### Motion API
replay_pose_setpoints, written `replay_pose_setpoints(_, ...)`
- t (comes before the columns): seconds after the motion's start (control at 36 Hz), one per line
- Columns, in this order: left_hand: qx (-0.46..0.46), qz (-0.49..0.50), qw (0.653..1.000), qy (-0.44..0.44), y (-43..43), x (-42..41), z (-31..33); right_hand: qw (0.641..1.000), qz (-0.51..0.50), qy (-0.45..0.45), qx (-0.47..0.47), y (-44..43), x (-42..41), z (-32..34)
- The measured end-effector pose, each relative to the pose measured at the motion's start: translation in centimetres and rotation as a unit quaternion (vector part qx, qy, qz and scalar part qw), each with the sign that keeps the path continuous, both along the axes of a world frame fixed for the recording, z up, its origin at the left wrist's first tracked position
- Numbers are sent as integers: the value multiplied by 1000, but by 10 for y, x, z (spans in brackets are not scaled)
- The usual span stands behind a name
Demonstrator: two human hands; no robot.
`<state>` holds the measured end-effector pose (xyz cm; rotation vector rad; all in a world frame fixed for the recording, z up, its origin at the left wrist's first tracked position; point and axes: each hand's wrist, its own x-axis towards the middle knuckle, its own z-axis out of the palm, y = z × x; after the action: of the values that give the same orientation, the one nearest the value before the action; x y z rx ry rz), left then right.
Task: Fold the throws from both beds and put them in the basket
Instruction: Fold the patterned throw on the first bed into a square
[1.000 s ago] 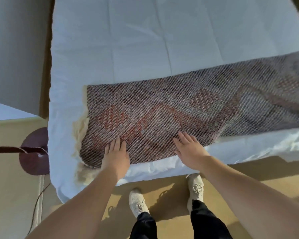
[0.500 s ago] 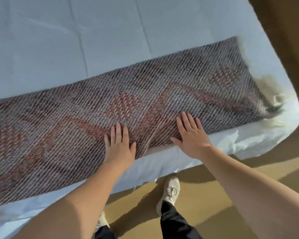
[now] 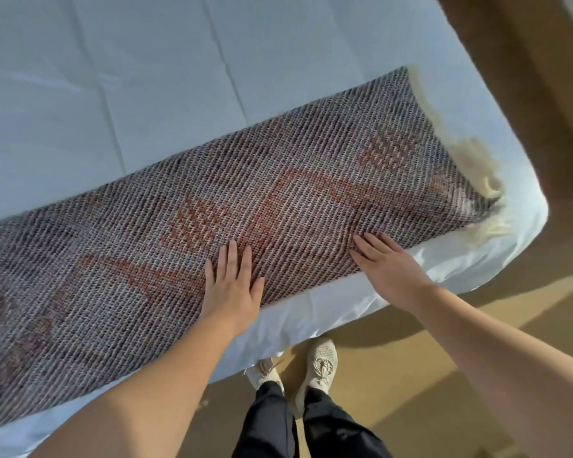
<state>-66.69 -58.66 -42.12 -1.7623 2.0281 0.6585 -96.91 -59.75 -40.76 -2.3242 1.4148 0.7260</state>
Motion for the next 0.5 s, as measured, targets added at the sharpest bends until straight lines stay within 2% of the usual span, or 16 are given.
replay_pose_setpoints(0.08, -29, -18, 999, 16, -8, -10, -1, 1000, -6, 4, 24, -4, 3, 4)
replay_pose_setpoints(0.25, -63, -52, 996, 34, -31, -49, -11, 996, -82, 4, -26, -36, 6, -3)
replay_pose_setpoints(0.36, -74, -66, 995, 9, -48, -91, -19, 997, -59, 2, -55, -64, -19, -17)
replay_pose_setpoints(0.5, -123, -48, 990, 47, -60, -145, -33, 996, -37, -6, -81, -112, -70, -27)
